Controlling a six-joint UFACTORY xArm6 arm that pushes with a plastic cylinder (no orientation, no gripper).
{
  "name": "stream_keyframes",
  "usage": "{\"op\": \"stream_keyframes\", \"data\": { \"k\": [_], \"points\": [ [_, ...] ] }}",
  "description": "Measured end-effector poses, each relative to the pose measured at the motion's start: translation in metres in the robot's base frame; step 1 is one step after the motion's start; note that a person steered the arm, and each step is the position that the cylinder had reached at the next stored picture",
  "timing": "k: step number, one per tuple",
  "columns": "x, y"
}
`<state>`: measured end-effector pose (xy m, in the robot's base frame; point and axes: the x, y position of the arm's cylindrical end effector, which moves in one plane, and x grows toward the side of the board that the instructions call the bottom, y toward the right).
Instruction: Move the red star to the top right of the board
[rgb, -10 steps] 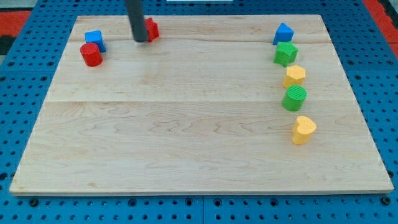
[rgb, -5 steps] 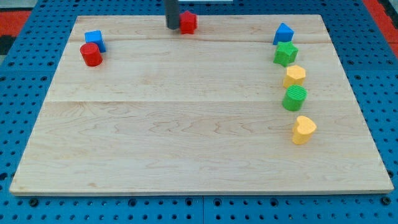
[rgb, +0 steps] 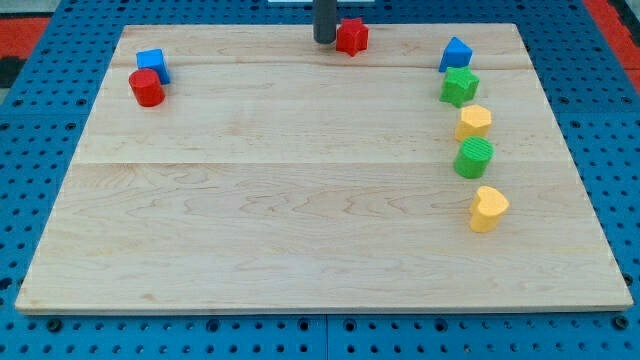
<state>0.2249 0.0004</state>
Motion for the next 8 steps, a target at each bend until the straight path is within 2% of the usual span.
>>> {"op": "stream_keyframes", "data": {
  "k": [1, 2, 4, 5, 6, 8],
  "points": [
    [0.007, 0.026],
    [-0.006, 0.051],
    [-0.026, -0.013],
    [-0.031, -0.005],
    [-0.033, 0.051],
    [-0.033, 0.079]
  ]
}}
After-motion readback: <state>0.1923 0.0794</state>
